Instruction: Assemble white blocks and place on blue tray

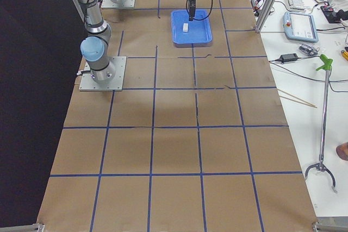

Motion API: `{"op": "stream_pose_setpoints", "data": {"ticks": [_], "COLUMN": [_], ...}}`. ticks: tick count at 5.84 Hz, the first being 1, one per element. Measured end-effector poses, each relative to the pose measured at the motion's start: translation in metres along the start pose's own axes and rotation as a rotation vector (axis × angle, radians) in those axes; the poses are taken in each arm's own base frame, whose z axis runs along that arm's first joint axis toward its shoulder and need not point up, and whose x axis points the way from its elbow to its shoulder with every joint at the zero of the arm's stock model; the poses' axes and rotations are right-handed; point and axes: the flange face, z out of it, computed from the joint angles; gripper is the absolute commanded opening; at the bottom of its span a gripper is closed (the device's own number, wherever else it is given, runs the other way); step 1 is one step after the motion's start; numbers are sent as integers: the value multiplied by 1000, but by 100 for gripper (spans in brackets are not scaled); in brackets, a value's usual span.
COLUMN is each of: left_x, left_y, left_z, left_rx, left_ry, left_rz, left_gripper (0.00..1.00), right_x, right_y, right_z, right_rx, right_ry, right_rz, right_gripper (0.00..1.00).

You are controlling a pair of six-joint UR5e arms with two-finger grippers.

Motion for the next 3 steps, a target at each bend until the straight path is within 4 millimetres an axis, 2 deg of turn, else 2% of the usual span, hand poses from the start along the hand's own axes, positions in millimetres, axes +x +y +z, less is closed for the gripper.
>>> {"op": "stream_pose_setpoints", "data": {"ticks": [3], "left_x": [0], "left_y": [2], "left_z": [-1], "left_rx": [0], "left_ry": [-11], "left_rz": [-4], "left_gripper": [99], "right_x": [1], "right_y": [-2], "right_z": [-2], "right_rx": [-2], "right_ry": [14], "right_rz": [11], "right_gripper": [100]}}
